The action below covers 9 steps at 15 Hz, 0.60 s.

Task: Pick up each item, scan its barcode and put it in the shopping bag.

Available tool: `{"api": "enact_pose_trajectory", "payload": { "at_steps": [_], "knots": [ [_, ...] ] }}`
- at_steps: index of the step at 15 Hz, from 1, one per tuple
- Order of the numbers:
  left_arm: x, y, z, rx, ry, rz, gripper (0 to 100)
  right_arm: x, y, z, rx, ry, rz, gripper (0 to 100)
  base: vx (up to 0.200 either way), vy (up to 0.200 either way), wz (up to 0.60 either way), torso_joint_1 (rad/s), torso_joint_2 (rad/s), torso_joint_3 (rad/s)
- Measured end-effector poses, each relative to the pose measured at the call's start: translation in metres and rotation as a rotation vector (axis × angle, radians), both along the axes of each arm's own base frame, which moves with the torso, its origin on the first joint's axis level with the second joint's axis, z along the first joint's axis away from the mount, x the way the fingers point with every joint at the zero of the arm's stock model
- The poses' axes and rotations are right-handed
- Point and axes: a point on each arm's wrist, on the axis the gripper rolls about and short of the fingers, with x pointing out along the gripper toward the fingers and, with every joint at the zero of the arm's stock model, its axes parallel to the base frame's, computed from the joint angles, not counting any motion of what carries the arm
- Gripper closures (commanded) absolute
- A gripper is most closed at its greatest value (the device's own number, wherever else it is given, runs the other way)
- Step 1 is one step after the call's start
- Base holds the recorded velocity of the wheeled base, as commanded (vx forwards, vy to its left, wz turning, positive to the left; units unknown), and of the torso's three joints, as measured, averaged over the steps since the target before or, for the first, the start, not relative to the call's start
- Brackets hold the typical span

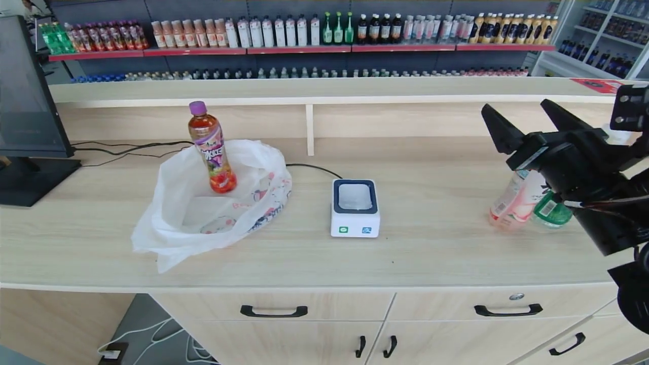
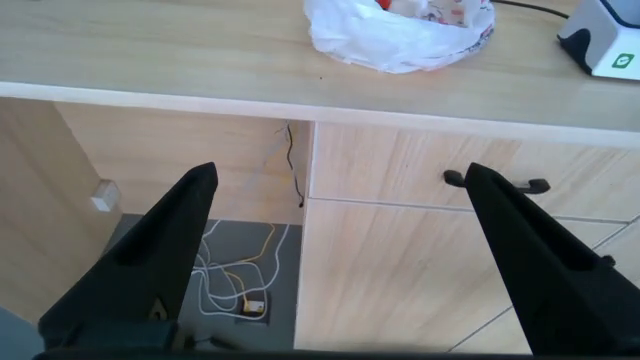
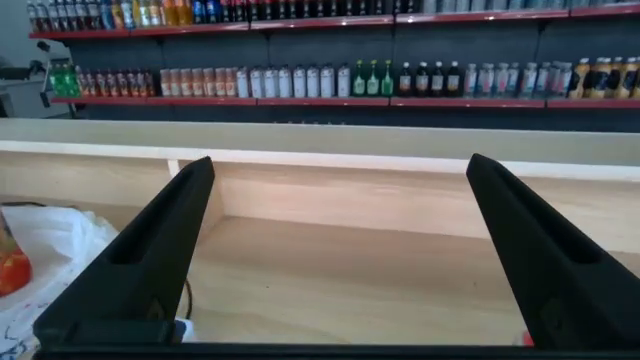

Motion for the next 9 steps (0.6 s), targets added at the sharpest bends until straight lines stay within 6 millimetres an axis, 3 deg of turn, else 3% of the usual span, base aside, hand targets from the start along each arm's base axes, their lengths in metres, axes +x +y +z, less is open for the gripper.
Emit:
{"api": "enact_pose_trajectory", "payload": {
  "at_steps": [4, 9],
  "knots": [
    [0.0000, 0.0000, 0.0000, 0.003, 0.000, -0.001, 0, -0.0055, -0.0089, 0.0060, 0.006, -0.020, -0.027, 0, 0.000, -0.200, 0.00, 0.000, 0.00, 0.005],
    [0.0000, 0.0000, -0.0002, 0.007, 0.001, -0.001, 0, -0.0073, -0.0064, 0.0016, 0.001, -0.002, -0.016, 0, 0.000, -0.200, 0.00, 0.001, 0.00, 0.002]
  ]
}}
